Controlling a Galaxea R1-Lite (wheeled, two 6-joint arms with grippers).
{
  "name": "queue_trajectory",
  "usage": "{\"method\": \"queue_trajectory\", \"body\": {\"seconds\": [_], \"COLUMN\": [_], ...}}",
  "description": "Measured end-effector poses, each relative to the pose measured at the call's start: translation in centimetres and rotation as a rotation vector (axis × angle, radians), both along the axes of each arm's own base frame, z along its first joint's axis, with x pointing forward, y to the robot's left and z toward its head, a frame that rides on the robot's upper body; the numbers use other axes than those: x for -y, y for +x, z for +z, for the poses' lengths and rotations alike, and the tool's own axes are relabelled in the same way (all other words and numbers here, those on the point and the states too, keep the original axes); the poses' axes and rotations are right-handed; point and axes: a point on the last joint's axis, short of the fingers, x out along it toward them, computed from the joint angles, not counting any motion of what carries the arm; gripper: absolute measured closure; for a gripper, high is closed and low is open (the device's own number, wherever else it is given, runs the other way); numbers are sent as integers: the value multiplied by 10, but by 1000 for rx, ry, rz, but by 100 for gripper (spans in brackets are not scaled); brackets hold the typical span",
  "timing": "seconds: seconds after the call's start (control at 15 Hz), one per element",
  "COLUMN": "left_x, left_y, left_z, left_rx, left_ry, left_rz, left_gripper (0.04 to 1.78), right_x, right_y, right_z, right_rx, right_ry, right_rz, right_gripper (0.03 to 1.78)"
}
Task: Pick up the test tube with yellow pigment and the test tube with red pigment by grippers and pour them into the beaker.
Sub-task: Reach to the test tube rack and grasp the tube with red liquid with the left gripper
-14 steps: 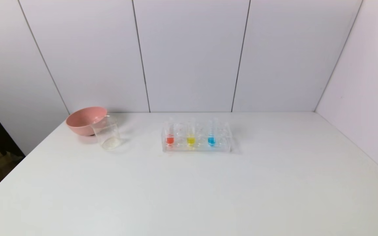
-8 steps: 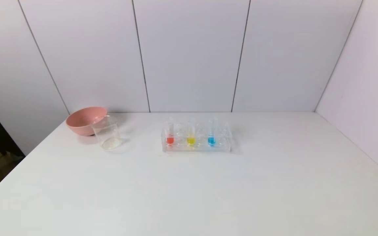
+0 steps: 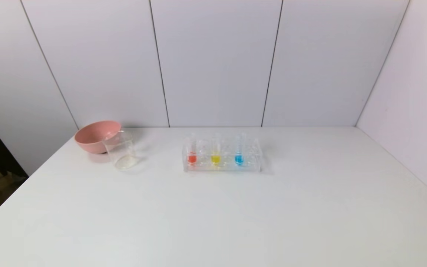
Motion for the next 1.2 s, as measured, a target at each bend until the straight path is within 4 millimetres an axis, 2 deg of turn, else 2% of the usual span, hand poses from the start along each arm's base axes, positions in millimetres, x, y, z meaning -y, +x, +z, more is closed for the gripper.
{"method": "queue_trajectory", "body": {"seconds": [0.13, 0.27, 0.47, 0.6, 0.8, 1.2], "left_x": [0, 0, 0, 1, 8, 35], "left_y": [-3, -3, 10, 27, 60, 136], "left_z": [17, 42, 83, 104, 125, 136], "left_rx": [25, 36, 11, -27, -74, -225], "left_ry": [-1, -1, -1, 4, 11, 53], "left_rz": [-17, -27, -67, -133, -283, -529], "left_gripper": [6, 6, 6, 6, 6, 6], "right_x": [0, 0, 0, 0, 0, 0], "right_y": [0, 0, 0, 0, 0, 0], "right_z": [0, 0, 0, 0, 0, 0], "right_rx": [0, 0, 0, 0, 0, 0], "right_ry": [0, 0, 0, 0, 0, 0], "right_rz": [0, 0, 0, 0, 0, 0], "right_gripper": [10, 10, 10, 10, 10, 10]}}
